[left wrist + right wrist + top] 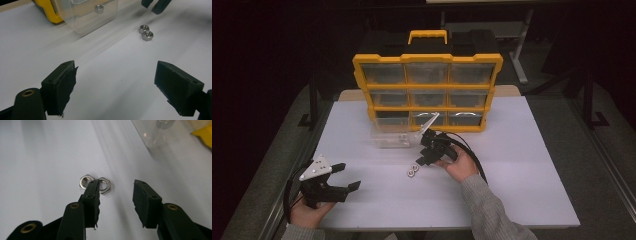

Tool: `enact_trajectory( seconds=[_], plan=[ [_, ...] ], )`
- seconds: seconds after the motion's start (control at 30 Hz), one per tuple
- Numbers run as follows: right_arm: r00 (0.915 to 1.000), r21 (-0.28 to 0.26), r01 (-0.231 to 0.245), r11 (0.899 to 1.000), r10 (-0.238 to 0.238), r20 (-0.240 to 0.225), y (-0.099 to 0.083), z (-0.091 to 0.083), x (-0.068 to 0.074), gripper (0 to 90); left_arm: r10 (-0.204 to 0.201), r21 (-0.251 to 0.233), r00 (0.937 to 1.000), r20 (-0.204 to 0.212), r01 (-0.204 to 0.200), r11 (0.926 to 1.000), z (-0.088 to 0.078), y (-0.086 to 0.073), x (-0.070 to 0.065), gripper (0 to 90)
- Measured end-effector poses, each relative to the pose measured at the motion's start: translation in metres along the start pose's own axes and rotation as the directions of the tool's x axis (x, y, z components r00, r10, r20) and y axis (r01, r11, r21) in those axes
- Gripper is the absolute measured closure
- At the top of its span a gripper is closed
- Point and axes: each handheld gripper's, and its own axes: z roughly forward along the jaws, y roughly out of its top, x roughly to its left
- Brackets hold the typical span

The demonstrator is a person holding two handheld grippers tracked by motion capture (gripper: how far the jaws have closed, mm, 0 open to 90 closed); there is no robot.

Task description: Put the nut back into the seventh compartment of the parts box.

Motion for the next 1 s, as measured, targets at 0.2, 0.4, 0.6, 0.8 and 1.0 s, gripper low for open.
enact_trajectory(
  seconds=[0.2, 0.4, 0.6, 0.8, 1.0],
  plan=[
    [0.9998, 0.012, 0.015, 1.0, -0.014, -0.011, -0.003, 0.015, 0.004, 57.0, -0.003, 0.007, 1.0, 0.003, 0.003, 1.0, 0.001, 0.0, -0.001, 17.0],
    [0.9995, 0.029, 0.026, 0.999, -0.026, -0.015, -0.003, 0.027, 0.007, 60.2, -0.004, 0.002, 1.0, 0.003, 0.004, 1.0, 0.0, 0.0, -0.001, 17.0],
    [0.9994, 0.039, 0.031, 0.999, -0.031, -0.012, -0.001, 0.033, 0.007, 62.0, -0.006, -0.001, 1.0, 0.004, 0.006, 1.0, 0.0, 0.0, -0.001, 17.1],
    [0.999, 0.061, 0.038, 0.997, -0.039, 0.02, 0.0, 0.037, 0.009, 64.4, -0.008, -0.002, 1.0, 0.002, 0.008, 1.0, 0.0, 0.0, -0.001, 17.0],
    [0.9969, 0.062, 0.058, 0.996, -0.061, 0.049, 0.001, 0.038, 0.009, 67.9, -0.009, -0.003, 1.0, 0.003, 0.009, 1.0, 0.0, 0.0, 0.0, 17.1]
  ],
)
